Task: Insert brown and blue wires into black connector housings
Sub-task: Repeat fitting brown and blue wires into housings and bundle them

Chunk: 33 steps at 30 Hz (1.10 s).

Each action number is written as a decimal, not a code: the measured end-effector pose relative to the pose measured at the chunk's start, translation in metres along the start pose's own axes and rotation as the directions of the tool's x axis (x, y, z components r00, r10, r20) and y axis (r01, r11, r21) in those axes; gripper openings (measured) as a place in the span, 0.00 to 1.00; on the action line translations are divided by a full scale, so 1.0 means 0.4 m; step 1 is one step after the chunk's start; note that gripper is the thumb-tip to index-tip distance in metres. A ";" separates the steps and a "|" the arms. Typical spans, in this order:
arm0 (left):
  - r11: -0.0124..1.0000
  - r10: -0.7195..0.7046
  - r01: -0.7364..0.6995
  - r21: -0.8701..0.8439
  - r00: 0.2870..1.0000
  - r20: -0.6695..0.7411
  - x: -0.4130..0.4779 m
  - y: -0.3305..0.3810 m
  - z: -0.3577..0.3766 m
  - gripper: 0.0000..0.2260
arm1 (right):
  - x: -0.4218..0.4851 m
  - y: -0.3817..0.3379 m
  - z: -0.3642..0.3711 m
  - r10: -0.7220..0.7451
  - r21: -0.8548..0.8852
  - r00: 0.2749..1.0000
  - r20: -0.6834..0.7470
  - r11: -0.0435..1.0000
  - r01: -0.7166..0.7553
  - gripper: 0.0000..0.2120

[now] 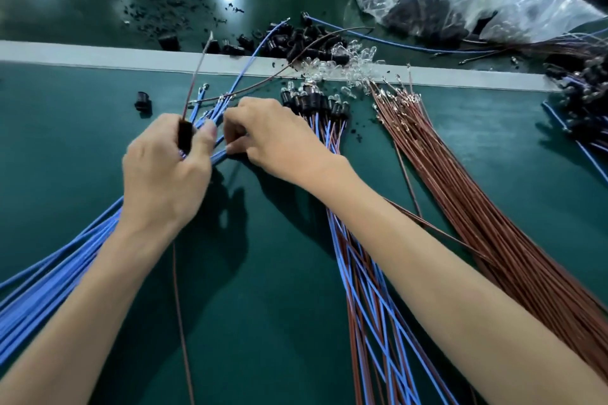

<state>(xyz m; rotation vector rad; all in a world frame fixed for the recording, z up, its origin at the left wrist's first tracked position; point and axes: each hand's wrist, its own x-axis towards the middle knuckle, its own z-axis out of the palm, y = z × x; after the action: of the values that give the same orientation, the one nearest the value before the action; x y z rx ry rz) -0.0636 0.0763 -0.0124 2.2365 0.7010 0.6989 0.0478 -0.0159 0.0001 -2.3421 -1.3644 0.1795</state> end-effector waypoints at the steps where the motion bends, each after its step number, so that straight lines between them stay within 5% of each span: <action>1: 0.998 0.028 -0.028 0.060 1.000 -0.007 0.000 -0.005 0.002 0.15 | -0.009 -0.001 -0.002 -0.023 -0.010 0.999 -0.035 1.000 0.022 0.03; 7: 0.987 0.149 -0.151 0.050 0.988 0.045 -0.017 0.013 -0.008 0.14 | -0.073 0.036 -0.067 0.016 0.032 0.928 -0.372 0.999 -0.004 0.03; 10: 0.980 0.194 -0.186 -0.067 0.967 0.162 -0.040 0.049 -0.010 0.14 | -0.127 0.096 -0.129 0.157 0.116 0.718 -0.678 0.988 -0.107 0.01; 13: 0.967 0.188 -0.138 -0.214 0.955 0.230 -0.072 0.081 0.006 0.12 | -0.188 0.123 -0.156 0.357 0.324 0.530 -0.769 0.933 -0.158 0.07; 14: 0.959 0.179 -0.115 -0.258 0.953 0.243 -0.081 0.090 0.014 0.12 | -0.208 0.116 -0.150 0.432 0.435 0.535 -0.726 0.891 -0.128 0.09; 16: 0.941 0.183 -0.079 -0.330 0.937 0.298 -0.099 0.107 0.027 0.13 | -0.246 0.074 -0.115 0.509 0.654 0.716 -0.478 0.751 -0.097 0.06; 17: 0.928 0.203 -0.071 -0.365 0.920 0.337 -0.107 0.113 0.032 0.14 | -0.261 0.047 -0.092 0.478 0.753 0.825 -0.302 0.651 -0.102 0.05; 19: 0.901 0.259 -0.065 -0.429 0.874 0.411 -0.119 0.118 0.040 0.14 | -0.277 0.014 -0.054 0.385 0.869 0.916 -0.108 0.484 -0.102 0.05; 22: 0.889 0.268 -0.014 -0.457 0.827 0.495 -0.124 0.114 0.040 0.16 | -0.272 0.036 -0.057 0.501 0.882 0.842 -0.200 0.466 -0.068 0.09; 25: 0.876 0.219 0.056 -0.478 0.838 0.500 -0.113 0.103 0.034 0.13 | -0.262 0.081 -0.090 0.716 0.974 0.672 -0.189 0.222 0.037 0.13; 27: 0.851 0.194 0.103 -0.514 0.849 0.492 -0.110 0.102 0.038 0.11 | -0.265 0.083 -0.087 0.654 0.990 0.748 -0.115 0.135 0.035 0.11; 29: 0.834 0.200 0.124 -0.537 0.840 0.504 -0.117 0.107 0.047 0.10 | -0.273 0.063 -0.061 0.456 0.942 0.887 -0.064 0.321 -0.097 0.09; 31: 0.856 0.206 0.105 -0.505 0.828 0.521 -0.128 0.107 0.054 0.11 | -0.276 0.041 -0.045 0.338 0.815 0.939 -0.056 0.560 -0.152 0.08; 33: 0.867 0.199 0.113 -0.485 0.814 0.546 -0.132 0.104 0.056 0.13 | -0.271 0.040 -0.051 0.355 0.848 0.929 -0.105 0.519 -0.102 0.11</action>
<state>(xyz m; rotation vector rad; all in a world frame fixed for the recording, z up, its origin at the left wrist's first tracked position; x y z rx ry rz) -0.0750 0.0064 -0.0107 1.8220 0.1254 0.1437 0.0117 -0.1215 0.0013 -1.5991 -0.5764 0.4630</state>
